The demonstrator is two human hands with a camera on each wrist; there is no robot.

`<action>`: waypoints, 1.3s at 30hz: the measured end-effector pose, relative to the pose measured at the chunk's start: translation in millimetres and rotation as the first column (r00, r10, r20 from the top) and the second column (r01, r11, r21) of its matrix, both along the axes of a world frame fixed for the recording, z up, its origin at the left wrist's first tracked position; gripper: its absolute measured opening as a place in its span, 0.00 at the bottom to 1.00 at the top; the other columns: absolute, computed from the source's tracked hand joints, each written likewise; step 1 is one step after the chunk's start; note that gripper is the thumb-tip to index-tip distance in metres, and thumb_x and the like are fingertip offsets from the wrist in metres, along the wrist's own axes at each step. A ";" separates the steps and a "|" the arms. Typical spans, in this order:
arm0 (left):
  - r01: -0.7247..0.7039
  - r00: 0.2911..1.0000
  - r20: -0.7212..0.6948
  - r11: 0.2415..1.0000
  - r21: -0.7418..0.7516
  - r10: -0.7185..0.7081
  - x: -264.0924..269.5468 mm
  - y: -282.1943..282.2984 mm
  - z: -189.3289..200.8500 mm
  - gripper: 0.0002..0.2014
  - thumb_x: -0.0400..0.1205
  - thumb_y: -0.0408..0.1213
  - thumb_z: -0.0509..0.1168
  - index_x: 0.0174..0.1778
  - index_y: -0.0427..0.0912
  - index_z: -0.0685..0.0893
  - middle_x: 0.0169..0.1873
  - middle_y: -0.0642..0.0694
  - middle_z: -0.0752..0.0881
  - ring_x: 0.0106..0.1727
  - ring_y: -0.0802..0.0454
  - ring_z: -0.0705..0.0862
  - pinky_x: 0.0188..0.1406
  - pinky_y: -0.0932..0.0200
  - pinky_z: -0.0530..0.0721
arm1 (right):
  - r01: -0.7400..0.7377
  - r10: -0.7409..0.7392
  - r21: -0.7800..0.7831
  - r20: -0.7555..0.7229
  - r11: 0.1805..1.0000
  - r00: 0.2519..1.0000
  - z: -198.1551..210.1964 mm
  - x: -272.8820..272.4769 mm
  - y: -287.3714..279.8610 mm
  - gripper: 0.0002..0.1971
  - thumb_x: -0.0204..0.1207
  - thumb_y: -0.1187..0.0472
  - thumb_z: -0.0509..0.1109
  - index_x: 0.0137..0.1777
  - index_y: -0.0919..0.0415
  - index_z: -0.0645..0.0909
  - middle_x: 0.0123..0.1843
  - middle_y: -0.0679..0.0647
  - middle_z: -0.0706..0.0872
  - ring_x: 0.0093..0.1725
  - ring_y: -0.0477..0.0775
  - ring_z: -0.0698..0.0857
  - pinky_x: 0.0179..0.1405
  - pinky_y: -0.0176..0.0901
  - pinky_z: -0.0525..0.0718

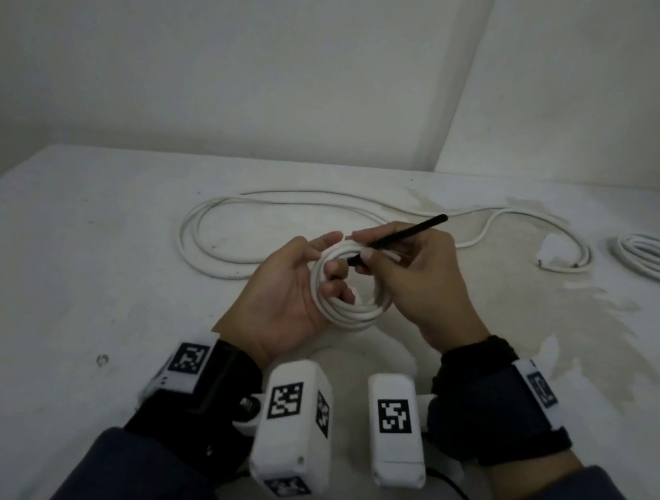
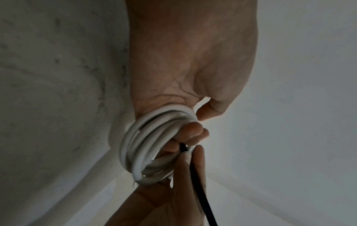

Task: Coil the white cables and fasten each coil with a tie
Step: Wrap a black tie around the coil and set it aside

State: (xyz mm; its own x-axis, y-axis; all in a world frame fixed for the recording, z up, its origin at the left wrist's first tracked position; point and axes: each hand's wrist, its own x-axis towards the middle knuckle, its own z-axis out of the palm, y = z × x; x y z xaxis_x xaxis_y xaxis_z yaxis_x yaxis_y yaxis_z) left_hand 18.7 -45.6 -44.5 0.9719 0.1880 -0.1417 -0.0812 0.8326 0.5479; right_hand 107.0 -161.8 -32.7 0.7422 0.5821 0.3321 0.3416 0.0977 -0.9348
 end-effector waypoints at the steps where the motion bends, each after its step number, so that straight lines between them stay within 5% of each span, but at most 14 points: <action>1: 0.029 0.999 -0.015 1.000 0.008 -0.029 -1.2 0.7 0.3 0.12 0.73 0.34 0.51 0.47 0.38 0.76 0.18 0.49 0.70 0.16 0.56 0.67 0.37 0.64 0.69 | -0.024 0.024 -0.023 0.019 0.999 1.000 0.8 -0.9 0.2 0.13 0.73 0.79 0.69 0.41 0.60 0.87 0.44 0.58 0.90 0.42 0.52 0.90 0.47 0.41 0.88; 5: -0.062 0.986 -0.143 0.978 0.199 0.091 2.3 -2.9 -3.3 0.14 0.82 0.43 0.52 0.40 0.38 0.77 0.13 0.54 0.61 0.11 0.59 0.59 0.19 0.68 0.71 | -0.050 0.055 -0.075 0.071 0.996 0.996 1.9 -3.2 1.5 0.13 0.73 0.78 0.71 0.43 0.60 0.87 0.47 0.57 0.91 0.45 0.52 0.90 0.50 0.42 0.88; 9: -0.112 0.972 -0.145 0.911 0.398 0.184 4.4 -6.4 -3.9 0.15 0.85 0.45 0.58 0.61 0.40 0.81 0.13 0.54 0.60 0.12 0.60 0.58 0.15 0.66 0.69 | -0.064 0.074 -0.083 0.124 0.994 0.990 1.9 -5.1 0.0 0.11 0.72 0.77 0.72 0.47 0.62 0.89 0.47 0.59 0.92 0.47 0.51 0.91 0.52 0.42 0.88; 11: -0.120 0.973 -0.136 0.910 0.396 0.187 4.4 -5.2 -3.9 0.16 0.85 0.44 0.58 0.63 0.41 0.81 0.13 0.54 0.60 0.12 0.60 0.57 0.15 0.67 0.69 | -0.065 0.076 -0.082 0.137 0.995 0.988 1.8 -5.3 0.3 0.11 0.72 0.76 0.73 0.47 0.61 0.89 0.47 0.57 0.92 0.49 0.50 0.91 0.55 0.44 0.87; 17: -0.228 0.951 -0.129 0.921 0.316 0.280 4.5 -6.1 -1.7 0.14 0.81 0.38 0.61 0.30 0.45 0.85 0.13 0.54 0.59 0.12 0.59 0.55 0.14 0.67 0.65 | -0.031 0.030 0.013 0.092 0.999 0.995 3.5 -3.7 0.2 0.07 0.66 0.72 0.80 0.43 0.63 0.90 0.44 0.55 0.92 0.49 0.50 0.90 0.51 0.42 0.86; 20: -0.256 0.941 -0.132 0.910 0.326 0.312 2.3 -9.6 2.0 0.14 0.81 0.36 0.59 0.31 0.44 0.86 0.12 0.55 0.62 0.12 0.59 0.57 0.14 0.67 0.64 | -0.068 0.065 0.066 0.049 0.996 0.997 4.3 -4.9 -1.6 0.04 0.67 0.72 0.79 0.41 0.65 0.89 0.44 0.57 0.92 0.48 0.53 0.91 0.48 0.41 0.86; 25: -0.337 0.892 -0.095 0.790 0.512 0.443 0.8 -16.3 4.5 0.12 0.83 0.34 0.62 0.34 0.44 0.84 0.13 0.56 0.66 0.16 0.60 0.62 0.16 0.67 0.66 | -0.107 0.105 0.089 0.035 0.990 0.994 8.2 -9.7 0.2 0.07 0.73 0.68 0.75 0.37 0.55 0.87 0.47 0.62 0.91 0.53 0.61 0.89 0.57 0.56 0.86; 31: -0.343 0.872 -0.060 0.693 0.634 0.486 1.1 -18.7 3.8 0.17 0.82 0.36 0.66 0.26 0.49 0.86 0.16 0.55 0.66 0.21 0.59 0.63 0.21 0.63 0.64 | -0.133 0.142 0.176 -0.039 0.975 0.989 16.5 -17.8 0.8 0.05 0.78 0.70 0.70 0.42 0.63 0.84 0.37 0.55 0.90 0.41 0.53 0.90 0.46 0.39 0.86; 39: -0.367 0.849 0.018 0.565 0.739 0.528 0.5 -21.7 4.7 0.10 0.84 0.35 0.63 0.43 0.46 0.90 0.16 0.59 0.70 0.22 0.61 0.67 0.22 0.67 0.69 | -0.074 0.096 0.194 -0.111 0.978 0.989 24.5 -22.1 -2.7 0.16 0.76 0.74 0.68 0.59 0.58 0.85 0.33 0.57 0.88 0.29 0.48 0.85 0.32 0.31 0.82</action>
